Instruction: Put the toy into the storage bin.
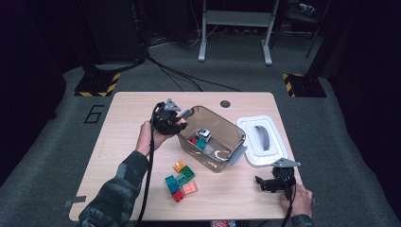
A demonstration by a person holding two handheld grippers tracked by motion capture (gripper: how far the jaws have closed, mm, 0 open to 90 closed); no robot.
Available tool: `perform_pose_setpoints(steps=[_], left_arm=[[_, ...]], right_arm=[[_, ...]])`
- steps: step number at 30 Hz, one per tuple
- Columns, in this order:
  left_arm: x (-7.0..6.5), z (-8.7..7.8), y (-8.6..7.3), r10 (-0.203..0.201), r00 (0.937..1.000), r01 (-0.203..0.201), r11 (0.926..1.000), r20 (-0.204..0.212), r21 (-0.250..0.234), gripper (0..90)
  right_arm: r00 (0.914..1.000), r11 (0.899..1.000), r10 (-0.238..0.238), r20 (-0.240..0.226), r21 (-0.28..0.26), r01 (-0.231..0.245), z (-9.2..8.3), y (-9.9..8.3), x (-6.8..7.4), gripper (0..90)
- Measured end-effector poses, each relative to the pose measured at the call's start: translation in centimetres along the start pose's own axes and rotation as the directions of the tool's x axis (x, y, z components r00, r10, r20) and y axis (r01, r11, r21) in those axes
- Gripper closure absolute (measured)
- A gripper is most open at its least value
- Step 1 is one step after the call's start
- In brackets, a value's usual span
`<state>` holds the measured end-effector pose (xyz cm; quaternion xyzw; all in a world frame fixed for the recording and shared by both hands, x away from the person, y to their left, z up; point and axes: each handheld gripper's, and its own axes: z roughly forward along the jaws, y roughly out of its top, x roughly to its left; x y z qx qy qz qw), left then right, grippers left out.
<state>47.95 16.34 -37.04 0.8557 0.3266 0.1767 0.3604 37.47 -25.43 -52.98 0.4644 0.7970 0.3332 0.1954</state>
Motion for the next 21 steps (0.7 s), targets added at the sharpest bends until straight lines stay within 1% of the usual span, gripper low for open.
perform_pose_setpoints(steps=[3, 4, 6, 10, 11, 14, 15, 17, 19, 21], left_arm=[[0.1, 0.8, -0.1, -0.004, 1.0000, 0.004, 0.9997, -0.005, 0.024, 66.1], [0.2, 1.0, -0.1, -0.002, 0.9999, 0.003, 0.9995, -0.013, 0.031, 66.1], [0.3, 1.2, -0.2, -0.004, 0.9999, 0.004, 0.9989, -0.014, 0.046, 66.1], [0.4, 1.3, -0.5, -0.005, 0.9999, 0.006, 0.9982, -0.015, 0.059, 65.9], [0.4, 1.2, -0.6, -0.008, 0.9999, 0.009, 0.9978, -0.009, 0.065, 65.8], [0.5, 1.3, -0.7, -0.010, 0.9998, 0.011, 0.9969, -0.015, 0.078, 64.5], [0.6, 1.3, -0.7, -0.010, 0.9998, 0.011, 0.9964, -0.017, 0.084, 61.2], [0.7, 1.3, -0.9, -0.025, 0.9995, 0.027, 0.9959, -0.021, 0.087, 59.7], [0.7, 1.0, -1.0, -0.031, 0.9993, 0.033, 0.9955, -0.021, 0.089, 53.5], [0.6, 0.6, -1.1, -0.032, 0.9989, 0.035, 0.9967, -0.033, 0.073, 47.9]], right_arm=[[1.0000, 1.000, 0.000, 0.000, 0.000, 0.000, 0.0, 0.0, 0.0, 0.0], [1.0000, 1.000, 0.000, 0.000, 0.000, 0.000, 0.0, 0.0, 0.0, 0.0], [1.0000, 1.000, 0.000, 0.000, 0.000, 0.000, 0.0, 0.0, 0.0, 0.0], [1.0000, 1.000, 0.000, 0.000, 0.000, 0.000, 0.0, 0.0, 0.0, 0.0], [1.0000, 1.000, 0.000, 0.000, 0.000, 0.000, 0.0, 0.0, 0.0, 0.0], [1.0000, 1.000, 0.000, 0.000, 0.000, 0.000, 0.0, 0.0, 0.0, 0.0], [1.0000, 1.000, -0.002, 0.002, 0.000, 0.002, 0.0, 0.0, 0.0, 0.0], [1.0000, 1.000, 0.000, 0.000, 0.000, 0.000, 0.0, 0.0, 0.0, 0.0], [1.0000, 1.000, 0.000, 0.000, 0.000, 0.000, 0.0, 0.0, 0.0, 0.0], [1.0000, 1.000, 0.000, 0.000, 0.000, 0.000, 0.0, 0.0, 0.0, 0.0]])
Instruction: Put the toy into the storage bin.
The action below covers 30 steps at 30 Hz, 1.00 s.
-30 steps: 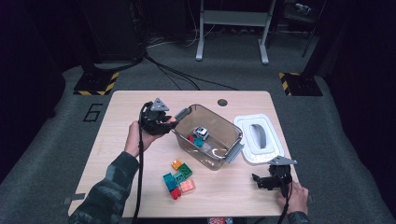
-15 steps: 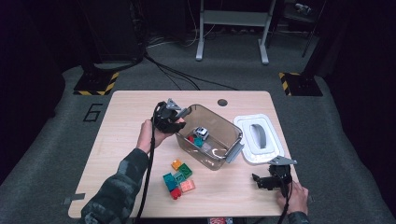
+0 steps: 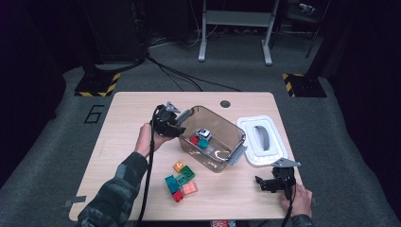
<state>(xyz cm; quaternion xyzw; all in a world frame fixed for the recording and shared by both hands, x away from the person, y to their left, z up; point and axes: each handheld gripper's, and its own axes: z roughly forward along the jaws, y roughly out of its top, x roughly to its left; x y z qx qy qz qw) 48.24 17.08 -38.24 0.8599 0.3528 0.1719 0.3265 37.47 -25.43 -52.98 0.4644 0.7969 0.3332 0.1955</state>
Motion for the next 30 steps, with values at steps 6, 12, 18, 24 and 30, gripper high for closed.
perform_pose_setpoints(steps=[6, 12, 18, 24, 30], left_arm=[[-0.6, -1.9, -1.1, 0.011, 0.9999, -0.011, 0.9992, -0.007, -0.039, 26.0], [-1.1, -3.5, -2.9, 0.012, 0.9999, -0.012, 0.9979, 0.002, -0.063, 14.1], [-1.6, -3.6, -5.7, 0.002, 0.9999, -0.001, 0.9989, 0.010, -0.046, 5.4], [-2.7, -1.6, -9.3, 0.003, 0.9999, -0.004, 0.9992, 0.016, 0.041, 3.5], [-3.6, 0.4, -12.2, -0.014, 0.9996, 0.011, 0.9943, 0.026, 0.106, 4.1]], right_arm=[[1.0000, 1.000, 0.000, 0.000, 0.000, 0.000, 0.0, 0.0, 0.0, 0.0], [1.0000, 1.000, 0.000, 0.000, 0.000, 0.000, 0.0, 0.0, 0.0, 0.0], [1.0000, 1.000, 0.000, 0.000, 0.000, 0.000, 0.0, 0.0, 0.0, 0.0], [1.0000, 1.000, 0.000, -0.001, 0.000, 0.000, 0.0, 0.0, 0.0, 0.0], [1.0000, 1.000, 0.000, -0.001, 0.000, 0.000, 0.0, 0.0, 0.0, 0.0]])
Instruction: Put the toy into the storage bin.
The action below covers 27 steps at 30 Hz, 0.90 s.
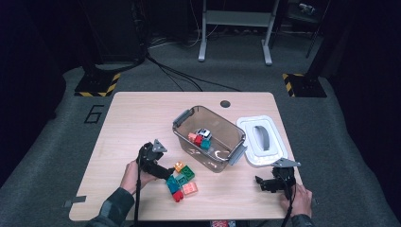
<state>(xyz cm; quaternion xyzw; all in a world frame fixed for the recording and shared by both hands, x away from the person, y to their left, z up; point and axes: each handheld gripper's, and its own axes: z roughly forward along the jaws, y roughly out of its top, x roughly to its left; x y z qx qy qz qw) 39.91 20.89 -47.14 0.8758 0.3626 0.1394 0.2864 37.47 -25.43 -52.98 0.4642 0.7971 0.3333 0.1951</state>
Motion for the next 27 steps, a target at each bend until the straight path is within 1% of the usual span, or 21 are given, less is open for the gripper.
perform_pose_setpoints(steps=[1, 2, 3, 4, 5, 6, 7, 8, 9, 10, 11, 13, 15, 18, 19, 20, 22, 23, 26, 27], left_arm=[[-0.2, 0.3, -0.4, -0.002, 0.9999, 0.002, 0.9999, 0.012, 0.011, 4.1], [-0.2, 0.5, -0.7, 0.002, 0.9999, -0.002, 0.9996, 0.014, 0.029, 4.2], [-0.3, 0.8, -1.1, -0.001, 1.0000, 0.001, 0.9996, 0.006, 0.029, 4.4], [-0.3, 1.0, -1.4, -0.014, 0.9998, 0.013, 0.9991, 0.013, 0.040, 4.8], [-0.2, 1.2, -1.6, -0.014, 0.9998, 0.013, 0.9985, 0.013, 0.053, 5.3], [-0.2, 1.5, -1.9, -0.018, 0.9998, 0.018, 0.9985, 0.004, 0.051, 5.1], [0.0, 1.6, -2.1, -0.025, 0.9996, 0.024, 0.9984, 0.016, 0.052, 5.1], [0.2, 1.6, -2.2, -0.044, 0.9989, 0.043, 0.9980, 0.017, 0.047, 4.6], [0.4, 1.6, -2.2, -0.037, 0.9992, 0.037, 0.9982, 0.011, 0.048, 4.9], [0.5, 1.6, -2.2, -0.042, 0.9991, 0.041, 0.9980, 0.009, 0.048, 5.3], [0.7, 1.5, -2.2, -0.037, 0.9993, 0.037, 0.9980, 0.007, 0.051, 5.3], [1.0, 1.5, -2.3, -0.047, 0.9988, 0.048, 0.9977, -0.011, 0.049, 5.6], [1.6, 1.4, -2.4, -0.057, 0.9982, 0.058, 0.9970, -0.018, 0.051, 5.7], [2.6, 1.3, -2.5, -0.072, 0.9966, 0.074, 0.9964, -0.040, 0.043, 6.0], [2.9, 1.2, -2.5, -0.078, 0.9961, 0.080, 0.9957, -0.042, 0.047, 6.9], [3.2, 1.1, -2.5, -0.082, 0.9959, 0.083, 0.9959, -0.040, 0.036, 7.5], [3.5, 0.6, -2.5, -0.087, 0.9962, 0.087, 0.9959, -0.008, 0.027, 6.7], [3.4, 0.5, -2.4, -0.079, 0.9968, 0.079, 0.9967, 0.000, 0.016, 5.8], [2.6, 0.3, -2.2, -0.058, 0.9981, 0.058, 0.9983, 0.019, 0.010, 2.9], [2.4, 0.3, -2.2, -0.049, 0.9987, 0.049, 0.9988, 0.016, 0.004, 0.9]], right_arm=[[1.0000, 1.000, 0.000, 0.000, 0.000, 0.000, 0.0, 0.0, 0.0, 0.0], [1.0000, 1.000, 0.000, 0.000, 0.000, 0.000, 0.0, 0.0, 0.0, 0.0], [1.0000, 1.000, -0.003, 0.002, 0.000, 0.003, 0.0, 0.0, 0.0, 0.0], [1.0000, 1.000, 0.000, 0.000, 0.000, 0.000, 0.0, 0.0, 0.0, 0.0], [1.0000, 1.000, 0.000, 0.000, 0.000, 0.000, 0.0, 0.0, 0.0, 0.0], [1.0000, 1.000, 0.000, 0.000, 0.000, 0.000, 0.0, 0.0, 0.0, 0.0], [1.0000, 1.000, 0.000, 0.000, 0.000, 0.000, 0.0, 0.0, 0.0, 0.0], [1.0000, 1.000, 0.000, 0.000, 0.000, 0.000, 0.0, 0.0, 0.0, 0.0], [1.0000, 1.000, 0.000, 0.000, 0.000, 0.000, 0.0, 0.0, 0.0, 0.0], [1.0000, 1.000, 0.000, 0.000, 0.000, 0.000, 0.0, 0.0, 0.0, 0.0], [1.0000, 1.000, 0.000, 0.000, 0.000, 0.000, 0.0, 0.0, 0.0, 0.0], [1.0000, 1.000, -0.001, 0.000, 0.000, 0.001, 0.0, 0.0, 0.0, 0.0], [1.0000, 1.000, 0.000, 0.000, 0.000, 0.000, 0.0, 0.0, 0.0, 0.0], [1.0000, 1.000, 0.000, 0.000, 0.000, 0.000, 0.0, 0.0, 0.0, 0.0], [1.0000, 1.000, 0.000, 0.000, 0.000, 0.000, 0.0, 0.0, 0.0, 0.0], [1.0000, 1.000, 0.000, 0.000, 0.000, 0.000, 0.0, 0.0, 0.0, 0.0], [1.0000, 1.000, 0.000, 0.000, 0.000, 0.000, 0.0, 0.0, 0.0, 0.0], [1.0000, 1.000, 0.000, 0.000, 0.000, 0.000, 0.0, 0.0, 0.0, 0.0], [1.0000, 1.000, 0.000, 0.000, 0.000, 0.000, 0.0, 0.0, 0.0, 0.0], [1.0000, 1.000, 0.000, 0.000, 0.000, 0.000, 0.0, 0.0, 0.0, 0.0]])
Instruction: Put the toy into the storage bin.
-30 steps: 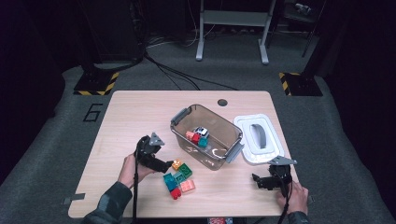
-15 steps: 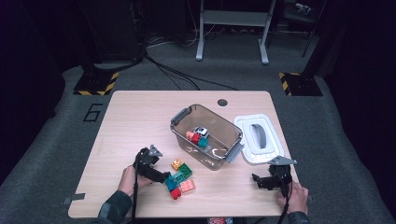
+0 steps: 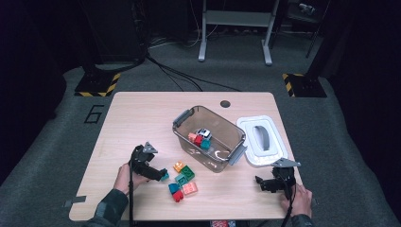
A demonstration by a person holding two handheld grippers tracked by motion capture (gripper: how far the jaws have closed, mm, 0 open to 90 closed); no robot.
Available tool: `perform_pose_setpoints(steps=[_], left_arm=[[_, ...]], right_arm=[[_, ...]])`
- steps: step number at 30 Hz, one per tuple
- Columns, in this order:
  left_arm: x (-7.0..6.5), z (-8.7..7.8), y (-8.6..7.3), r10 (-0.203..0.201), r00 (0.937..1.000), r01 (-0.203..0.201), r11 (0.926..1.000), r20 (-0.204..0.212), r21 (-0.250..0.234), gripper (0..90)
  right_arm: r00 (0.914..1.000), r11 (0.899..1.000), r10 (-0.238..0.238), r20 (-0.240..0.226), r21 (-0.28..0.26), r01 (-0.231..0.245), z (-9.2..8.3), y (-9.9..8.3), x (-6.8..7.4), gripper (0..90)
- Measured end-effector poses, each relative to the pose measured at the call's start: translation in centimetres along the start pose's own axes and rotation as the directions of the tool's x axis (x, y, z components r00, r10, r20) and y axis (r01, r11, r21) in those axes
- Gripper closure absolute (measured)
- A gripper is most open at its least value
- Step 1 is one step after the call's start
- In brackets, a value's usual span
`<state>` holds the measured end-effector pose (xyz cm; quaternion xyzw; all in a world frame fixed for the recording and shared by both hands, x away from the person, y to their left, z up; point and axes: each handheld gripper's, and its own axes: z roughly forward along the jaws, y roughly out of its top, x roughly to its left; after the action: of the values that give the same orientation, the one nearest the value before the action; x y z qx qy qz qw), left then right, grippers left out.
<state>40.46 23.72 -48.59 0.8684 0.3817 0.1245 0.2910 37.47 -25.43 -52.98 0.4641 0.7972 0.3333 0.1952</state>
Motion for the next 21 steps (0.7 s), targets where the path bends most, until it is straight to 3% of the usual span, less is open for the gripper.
perform_pose_setpoints(steps=[2, 5, 11, 16, 21], left_arm=[[-0.3, 0.1, 0.0, 0.001, 0.9994, -0.001, 1.0000, 0.036, -0.002, 0.0], [-0.7, 0.7, -0.1, 0.015, 0.9993, -0.016, 0.9997, 0.033, 0.016, 0.6], [-1.2, 0.8, -0.1, 0.065, 0.9958, -0.066, 0.9978, 0.065, 0.013, 34.0], [-1.3, 0.7, -0.5, 0.077, 0.9953, -0.078, 0.9968, 0.060, 0.018, 50.1], [-1.3, 0.9, -1.0, 0.089, 0.9939, -0.091, 0.9953, 0.066, 0.033, 58.5]], right_arm=[[1.0000, 1.000, 0.000, 0.000, 0.000, 0.000, 0.0, 0.0, 0.0, 0.0], [1.0000, 1.000, 0.000, 0.000, 0.000, 0.000, 0.0, 0.0, 0.0, 0.0], [1.0000, 1.000, 0.000, 0.000, 0.000, 0.000, 0.0, 0.0, 0.0, 0.0], [1.0000, 1.000, -0.001, 0.002, 0.000, 0.001, 0.0, 0.0, 0.0, 0.0], [1.0000, 1.000, 0.001, 0.000, 0.000, -0.001, 0.0, 0.0, 0.0, 0.0]])
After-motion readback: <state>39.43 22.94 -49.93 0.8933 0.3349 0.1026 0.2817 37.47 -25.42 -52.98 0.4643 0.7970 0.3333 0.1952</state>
